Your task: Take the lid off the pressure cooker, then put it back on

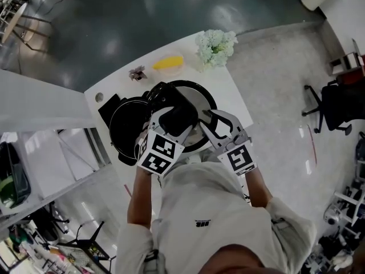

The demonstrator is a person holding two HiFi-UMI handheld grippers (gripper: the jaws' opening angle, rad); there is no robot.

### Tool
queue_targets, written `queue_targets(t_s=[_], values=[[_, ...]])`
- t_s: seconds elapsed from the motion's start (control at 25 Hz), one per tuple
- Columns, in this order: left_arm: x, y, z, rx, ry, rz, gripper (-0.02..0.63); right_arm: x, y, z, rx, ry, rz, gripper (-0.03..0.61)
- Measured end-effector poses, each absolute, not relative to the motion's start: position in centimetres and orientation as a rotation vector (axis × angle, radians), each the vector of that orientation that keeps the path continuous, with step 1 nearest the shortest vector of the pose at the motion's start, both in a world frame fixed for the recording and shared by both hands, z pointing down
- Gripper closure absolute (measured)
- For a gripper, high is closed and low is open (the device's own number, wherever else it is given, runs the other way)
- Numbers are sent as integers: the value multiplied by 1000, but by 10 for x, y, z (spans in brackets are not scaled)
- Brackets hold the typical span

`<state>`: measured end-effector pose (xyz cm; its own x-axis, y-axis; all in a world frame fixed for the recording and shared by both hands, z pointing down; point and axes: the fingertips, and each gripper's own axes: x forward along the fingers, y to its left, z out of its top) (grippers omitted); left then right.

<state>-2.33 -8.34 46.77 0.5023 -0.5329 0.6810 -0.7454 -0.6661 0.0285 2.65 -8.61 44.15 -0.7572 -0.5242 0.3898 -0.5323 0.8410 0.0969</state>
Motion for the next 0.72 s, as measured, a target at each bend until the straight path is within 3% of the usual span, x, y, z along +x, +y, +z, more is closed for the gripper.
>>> queue_targets(t_s=[0.72], values=[[-117,-54,471,2423,-1004,983,327,-66,-61,442,774,-2600,39,442]])
